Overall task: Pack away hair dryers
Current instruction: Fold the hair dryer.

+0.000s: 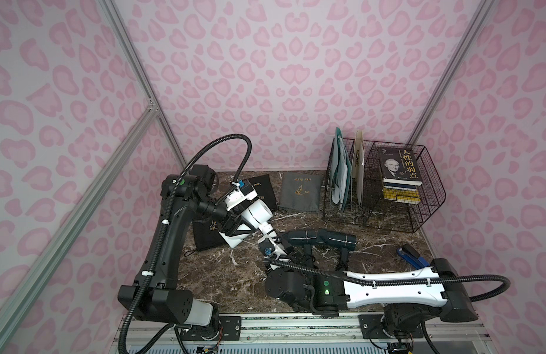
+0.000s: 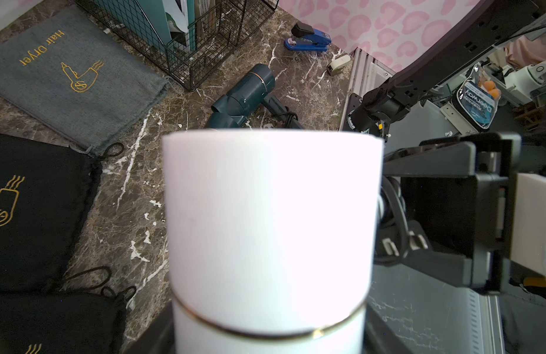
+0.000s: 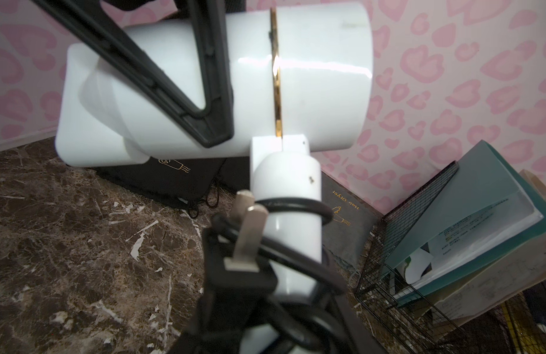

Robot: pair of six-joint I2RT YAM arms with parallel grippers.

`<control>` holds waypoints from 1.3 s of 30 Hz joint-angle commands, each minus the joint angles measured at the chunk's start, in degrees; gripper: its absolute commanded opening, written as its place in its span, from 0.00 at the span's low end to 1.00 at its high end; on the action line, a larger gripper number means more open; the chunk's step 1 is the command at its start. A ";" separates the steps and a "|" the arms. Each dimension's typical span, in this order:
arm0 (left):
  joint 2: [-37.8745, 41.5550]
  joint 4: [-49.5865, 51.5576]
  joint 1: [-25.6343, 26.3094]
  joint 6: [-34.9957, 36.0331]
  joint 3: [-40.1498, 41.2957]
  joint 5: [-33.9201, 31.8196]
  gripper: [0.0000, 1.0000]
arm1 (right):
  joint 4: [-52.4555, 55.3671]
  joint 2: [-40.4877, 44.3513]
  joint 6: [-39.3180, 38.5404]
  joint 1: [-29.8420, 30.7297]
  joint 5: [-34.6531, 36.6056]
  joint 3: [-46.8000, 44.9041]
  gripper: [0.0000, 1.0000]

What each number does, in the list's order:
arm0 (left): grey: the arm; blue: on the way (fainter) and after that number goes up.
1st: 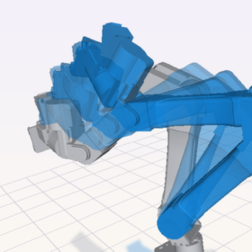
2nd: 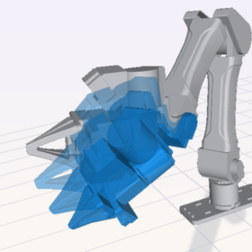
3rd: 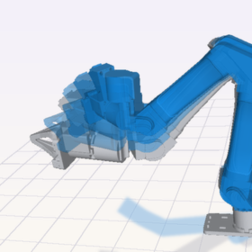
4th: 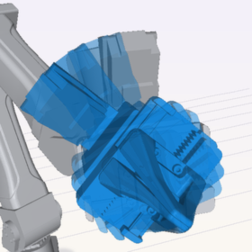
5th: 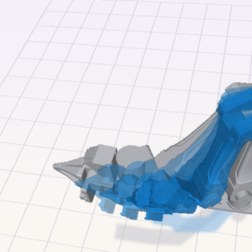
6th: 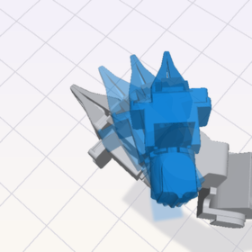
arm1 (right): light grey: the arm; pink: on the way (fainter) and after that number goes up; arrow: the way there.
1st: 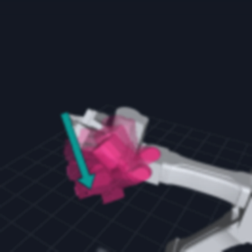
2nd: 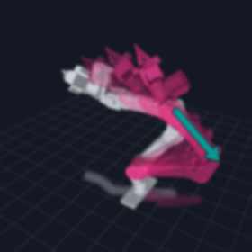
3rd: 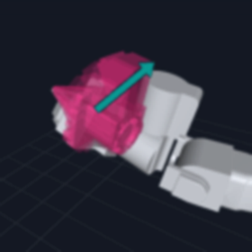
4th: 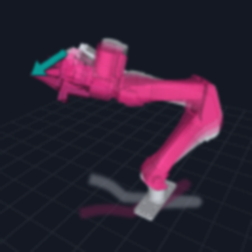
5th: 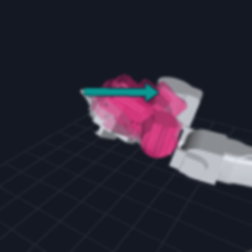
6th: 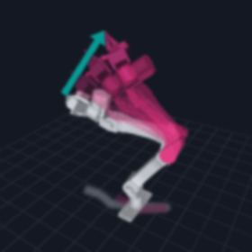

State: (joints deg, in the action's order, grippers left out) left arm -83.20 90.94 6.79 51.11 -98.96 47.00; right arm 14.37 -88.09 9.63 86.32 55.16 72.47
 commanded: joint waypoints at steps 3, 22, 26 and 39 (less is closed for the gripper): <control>1.28 13.84 0.24 -1.78 -2.58 5.39 0.02 | 2.22 0.93 3.93 -1.38 -4.12 0.08 0.49; 3.92 13.11 0.26 4.47 -8.33 -1.75 0.02 | 1.65 16.80 9.51 -14.00 -52.65 -4.24 0.73; 5.05 12.25 0.31 5.29 -8.07 -2.45 0.02 | 2.80 18.83 9.53 -17.18 -60.42 -3.85 0.73; 5.54 13.91 0.29 7.25 -7.78 -0.09 0.02 | 4.18 16.10 9.72 -19.92 -67.64 -3.12 0.66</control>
State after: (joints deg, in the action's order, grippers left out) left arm -78.28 92.05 7.11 57.23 -106.72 43.64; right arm 18.81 -71.79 19.14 66.39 -10.48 69.10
